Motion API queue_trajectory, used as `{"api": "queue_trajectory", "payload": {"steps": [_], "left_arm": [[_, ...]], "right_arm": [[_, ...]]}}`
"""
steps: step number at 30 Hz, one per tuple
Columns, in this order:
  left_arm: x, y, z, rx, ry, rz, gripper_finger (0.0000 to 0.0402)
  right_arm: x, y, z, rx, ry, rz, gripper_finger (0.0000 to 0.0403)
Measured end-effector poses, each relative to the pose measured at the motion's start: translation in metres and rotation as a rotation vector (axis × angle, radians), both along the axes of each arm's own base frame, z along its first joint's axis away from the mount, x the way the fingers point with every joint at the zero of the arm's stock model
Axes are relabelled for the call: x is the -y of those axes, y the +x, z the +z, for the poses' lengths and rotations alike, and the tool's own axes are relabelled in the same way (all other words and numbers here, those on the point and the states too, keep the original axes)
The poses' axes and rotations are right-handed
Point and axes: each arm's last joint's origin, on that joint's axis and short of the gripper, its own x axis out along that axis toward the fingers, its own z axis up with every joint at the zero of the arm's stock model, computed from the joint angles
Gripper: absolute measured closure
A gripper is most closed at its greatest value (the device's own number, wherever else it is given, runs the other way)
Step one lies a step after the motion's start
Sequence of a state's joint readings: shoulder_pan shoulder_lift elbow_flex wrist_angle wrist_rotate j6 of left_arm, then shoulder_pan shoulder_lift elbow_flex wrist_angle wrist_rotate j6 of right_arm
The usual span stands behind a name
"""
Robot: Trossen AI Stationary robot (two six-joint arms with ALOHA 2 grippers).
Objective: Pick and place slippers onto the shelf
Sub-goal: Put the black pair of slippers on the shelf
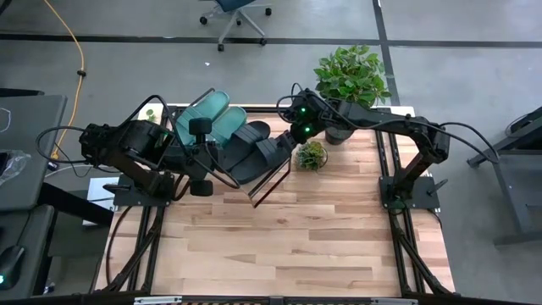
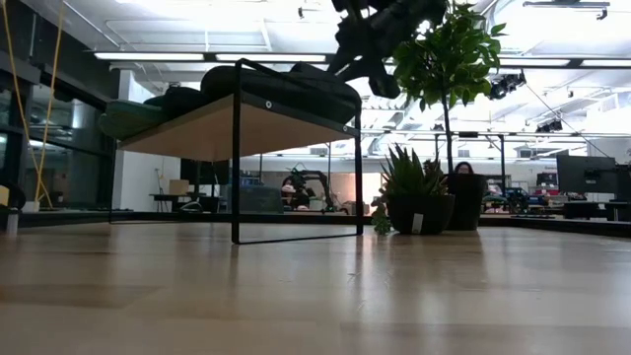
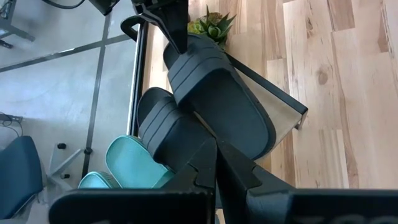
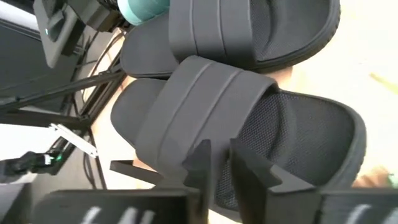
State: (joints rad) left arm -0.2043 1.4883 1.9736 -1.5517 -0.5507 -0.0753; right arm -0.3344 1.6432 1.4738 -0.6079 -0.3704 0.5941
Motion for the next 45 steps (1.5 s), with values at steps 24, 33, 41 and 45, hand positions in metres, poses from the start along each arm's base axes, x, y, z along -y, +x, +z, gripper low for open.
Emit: {"api": "queue_trajectory", "payload": {"steps": [24,33,41,45], "left_arm": [[0.000,0.000,0.000,-0.007,0.009,-0.012,0.0401],[0.000,0.000,0.000,-0.007,0.009,-0.012,0.0401],[0.000,0.000,0.000,-0.007,0.009,-0.012,0.0401],[0.000,0.000,0.000,-0.007,0.009,-0.012,0.0401]], "right_arm": [[0.003,0.014,-0.011,0.020,0.060,-0.015,0.0301],[0.003,0.015,-0.010,0.041,0.015,0.020,0.0381],[0.003,0.016,-0.009,0.073,-0.056,0.081,0.0400],[0.003,0.016,-0.009,0.081,-0.093,0.113,0.0402]]}}
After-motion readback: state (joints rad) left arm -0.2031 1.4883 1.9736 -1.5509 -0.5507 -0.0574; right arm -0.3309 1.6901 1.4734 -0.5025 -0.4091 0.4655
